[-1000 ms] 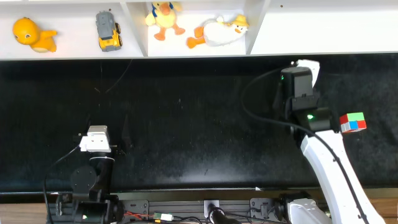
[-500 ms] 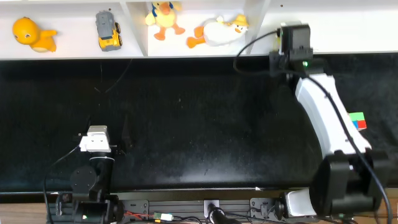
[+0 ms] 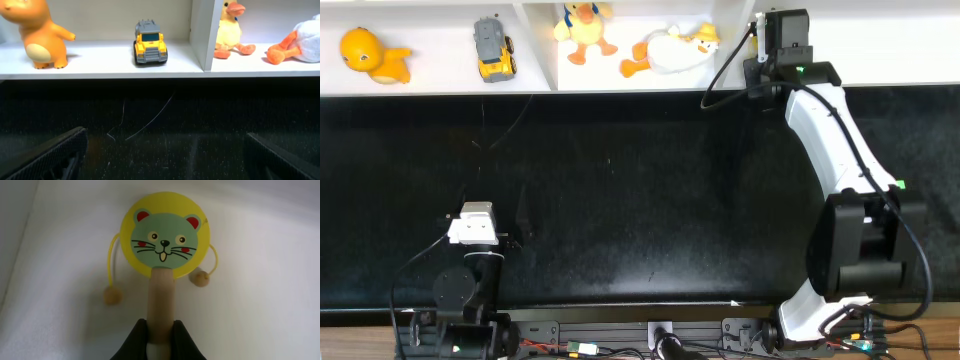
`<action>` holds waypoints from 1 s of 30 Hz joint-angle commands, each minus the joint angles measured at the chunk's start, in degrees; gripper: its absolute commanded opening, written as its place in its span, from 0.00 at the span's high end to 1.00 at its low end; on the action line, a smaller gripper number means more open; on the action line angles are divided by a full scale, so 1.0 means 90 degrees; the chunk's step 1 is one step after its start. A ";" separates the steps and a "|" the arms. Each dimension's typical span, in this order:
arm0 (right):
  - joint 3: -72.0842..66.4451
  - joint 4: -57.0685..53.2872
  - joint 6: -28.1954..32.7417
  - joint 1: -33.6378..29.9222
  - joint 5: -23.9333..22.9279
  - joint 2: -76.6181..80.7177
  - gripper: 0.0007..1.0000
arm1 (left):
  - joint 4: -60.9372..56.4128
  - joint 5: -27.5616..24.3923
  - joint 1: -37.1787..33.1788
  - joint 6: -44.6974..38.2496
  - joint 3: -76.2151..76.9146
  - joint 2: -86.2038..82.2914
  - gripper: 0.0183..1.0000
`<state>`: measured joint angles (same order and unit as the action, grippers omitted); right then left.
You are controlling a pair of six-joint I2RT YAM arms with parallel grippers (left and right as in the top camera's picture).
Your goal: Store Toys
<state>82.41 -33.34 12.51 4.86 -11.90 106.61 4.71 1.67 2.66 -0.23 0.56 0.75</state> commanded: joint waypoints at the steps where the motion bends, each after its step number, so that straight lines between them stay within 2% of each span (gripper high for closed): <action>1: 0.0248 0.0083 0.0039 -0.0010 0.0151 0.0143 0.91 | 0.0017 -0.0058 0.0022 -0.0121 -0.0007 -0.0066 0.00; 5: 0.0248 0.0083 0.0036 -0.0036 0.0153 0.0146 0.87 | 0.0017 -0.0058 0.0022 -0.0121 -0.0010 -0.0066 0.00; 7: 0.0248 0.0041 -0.0053 -0.0044 0.0155 0.0146 0.78 | 0.0017 -0.0058 0.0022 -0.0121 -0.0010 -0.0066 0.00; 8: 0.0248 0.0017 -0.0075 -0.0044 0.0155 0.0146 0.67 | 0.0017 -0.0058 0.0022 -0.0121 -0.0010 -0.0066 0.00; 9: 0.0248 -0.0027 -0.0080 -0.0041 0.0155 0.0143 0.46 | 0.0017 -0.0058 0.0022 -0.0121 -0.0010 -0.0066 0.00; 11: 0.0248 -0.0039 -0.0083 -0.0032 0.0155 0.0131 0.32 | 0.0017 -0.0058 0.0022 -0.0121 -0.0007 -0.0066 0.00; 13: 0.0248 -0.0085 -0.0080 -0.0029 0.0153 0.0085 0.24 | 0.0017 -0.0058 0.0022 -0.0121 -0.0010 -0.0066 0.00; 16: 0.0243 -0.0255 -0.0078 -0.0005 0.0027 -0.0080 0.00 | 0.0017 -0.0058 0.0022 -0.0121 -0.0010 -0.0066 0.00; 19: 0.0226 -0.0461 -0.0078 0.0005 -0.0175 -0.0338 0.00 | 0.0017 -0.0058 0.0022 -0.0121 -0.0007 -0.0066 0.00; 23: 0.0005 -0.0644 -0.0078 -0.0022 -0.0192 -0.0809 0.00 | 0.0017 -0.0058 0.0022 -0.0121 -0.0007 -0.0066 0.00; 30: -0.1569 -0.0627 -0.0163 -0.0097 -0.0185 -0.2225 0.00 | 0.0017 -0.0058 0.0022 -0.0121 -0.0007 -0.0066 0.00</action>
<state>74.26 -39.05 11.84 4.47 -13.06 93.38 4.71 1.67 2.66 -0.25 0.56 0.75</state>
